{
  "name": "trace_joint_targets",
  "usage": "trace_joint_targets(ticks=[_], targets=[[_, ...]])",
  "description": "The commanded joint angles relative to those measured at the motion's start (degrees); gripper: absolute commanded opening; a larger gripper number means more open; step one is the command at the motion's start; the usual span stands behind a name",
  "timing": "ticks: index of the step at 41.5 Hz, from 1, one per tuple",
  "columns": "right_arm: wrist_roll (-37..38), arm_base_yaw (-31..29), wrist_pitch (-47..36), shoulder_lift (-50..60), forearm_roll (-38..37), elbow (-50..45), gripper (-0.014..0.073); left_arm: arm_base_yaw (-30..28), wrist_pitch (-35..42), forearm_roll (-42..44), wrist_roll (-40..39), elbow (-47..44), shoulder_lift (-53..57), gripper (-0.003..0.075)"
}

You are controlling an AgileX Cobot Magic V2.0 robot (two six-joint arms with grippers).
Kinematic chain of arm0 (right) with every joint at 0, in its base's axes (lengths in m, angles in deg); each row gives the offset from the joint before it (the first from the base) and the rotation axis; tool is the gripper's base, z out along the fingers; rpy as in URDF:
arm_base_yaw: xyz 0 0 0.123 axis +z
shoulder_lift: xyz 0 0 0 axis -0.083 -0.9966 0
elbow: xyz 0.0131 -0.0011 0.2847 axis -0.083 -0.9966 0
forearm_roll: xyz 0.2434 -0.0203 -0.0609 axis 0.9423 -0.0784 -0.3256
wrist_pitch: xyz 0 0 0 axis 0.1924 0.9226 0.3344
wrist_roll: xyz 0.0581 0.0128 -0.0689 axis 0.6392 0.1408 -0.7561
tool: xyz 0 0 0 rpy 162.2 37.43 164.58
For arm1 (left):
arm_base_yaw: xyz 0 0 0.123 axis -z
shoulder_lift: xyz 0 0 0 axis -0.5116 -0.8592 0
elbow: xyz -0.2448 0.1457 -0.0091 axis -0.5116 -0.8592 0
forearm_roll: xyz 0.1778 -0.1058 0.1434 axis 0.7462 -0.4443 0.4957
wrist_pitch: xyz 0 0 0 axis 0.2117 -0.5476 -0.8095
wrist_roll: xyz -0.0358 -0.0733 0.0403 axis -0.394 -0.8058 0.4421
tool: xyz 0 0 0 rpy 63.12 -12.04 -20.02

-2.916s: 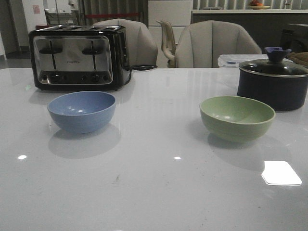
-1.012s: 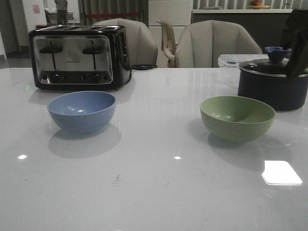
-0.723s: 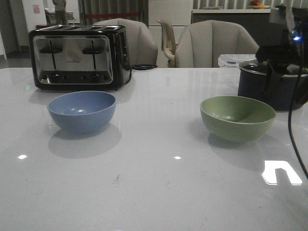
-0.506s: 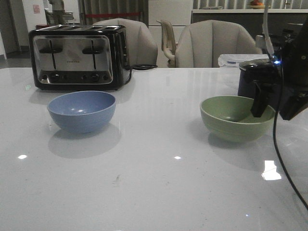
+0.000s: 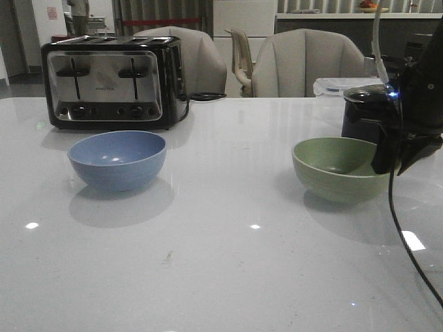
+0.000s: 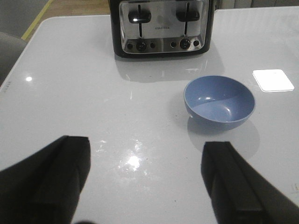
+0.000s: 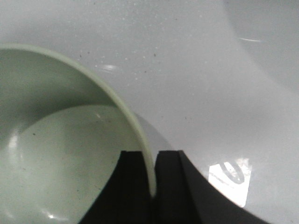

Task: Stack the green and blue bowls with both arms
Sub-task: 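Slide the green bowl with the right gripper toward the blue bowl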

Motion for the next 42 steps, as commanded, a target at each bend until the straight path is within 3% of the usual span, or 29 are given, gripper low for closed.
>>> trace_joint_targets(ticks=[1,10,17,30,42], targets=[[-0.4,-0.1,0.0,3.6,0.5,1.7,0.0035,0.0,4.9,-0.5,-0.2,1.6,-0.7,0.0554],[-2.9,1.1,6.5,6.6,-0.4,7.7,0.0034,0.0,4.9,-0.5,-0.2,1.6,-0.7,0.0554],[-2.9,6.6,11.7,7.9,-0.4,15.0,0.0034,0.0,4.9,-0.5,-0.2,1.6,-0.7,0.0554],[-2.9,18.9,8.6,5.9,-0.2,16.4,0.0034,0.0,5.0,-0.5,-0.2,1.6,-0.7,0.0554],[-2.9,21.0,7.4,-0.4,-0.3,16.4,0.0037,0.0,5.0,-0.5,-0.2,1.6,-0.7,0.0554]])
